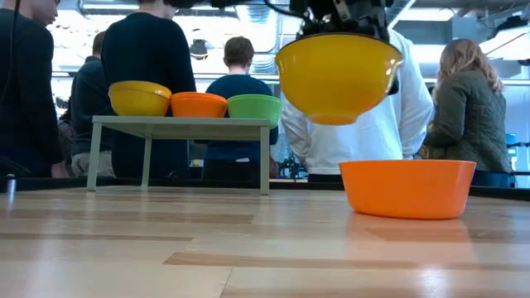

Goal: Pick & Place Mini bowls
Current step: Stack the white patterned bowl on top of the other white patterned bowl on the shelf

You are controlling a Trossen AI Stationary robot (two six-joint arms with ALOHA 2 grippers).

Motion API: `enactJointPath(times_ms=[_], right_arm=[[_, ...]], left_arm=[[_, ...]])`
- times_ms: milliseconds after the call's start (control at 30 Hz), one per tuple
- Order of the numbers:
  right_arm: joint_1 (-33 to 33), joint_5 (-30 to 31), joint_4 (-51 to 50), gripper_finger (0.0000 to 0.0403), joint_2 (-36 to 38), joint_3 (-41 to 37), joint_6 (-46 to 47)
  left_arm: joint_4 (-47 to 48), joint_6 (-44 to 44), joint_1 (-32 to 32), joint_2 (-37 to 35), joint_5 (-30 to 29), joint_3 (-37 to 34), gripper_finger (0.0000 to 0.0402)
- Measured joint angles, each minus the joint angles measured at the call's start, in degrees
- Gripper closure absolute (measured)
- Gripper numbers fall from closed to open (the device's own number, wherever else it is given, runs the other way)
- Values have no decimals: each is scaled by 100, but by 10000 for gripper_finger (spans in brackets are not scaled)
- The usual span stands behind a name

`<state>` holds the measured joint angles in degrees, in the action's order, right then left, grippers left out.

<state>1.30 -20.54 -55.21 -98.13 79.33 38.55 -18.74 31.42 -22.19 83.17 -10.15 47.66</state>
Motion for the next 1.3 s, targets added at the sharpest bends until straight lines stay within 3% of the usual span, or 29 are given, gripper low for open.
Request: enactJointPath(times_ms=[367,700,900,1200,1300], right_arm=[[-506,-634,-16,393,0,0,-10],[-575,-607,-29,383,-4,0,52],[-602,-674,215,371,-4,0,175],[-695,-961,1027,357,-4,0,289],[-717,-1055,1084,356,-4,0,301]], left_arm=[[74,437,453,832,-100,212,235],[64,529,585,1124,-56,214,257],[106,750,581,1113,160,212,295],[92,990,552,1115,271,209,386],[81,988,552,1115,371,209,388]])
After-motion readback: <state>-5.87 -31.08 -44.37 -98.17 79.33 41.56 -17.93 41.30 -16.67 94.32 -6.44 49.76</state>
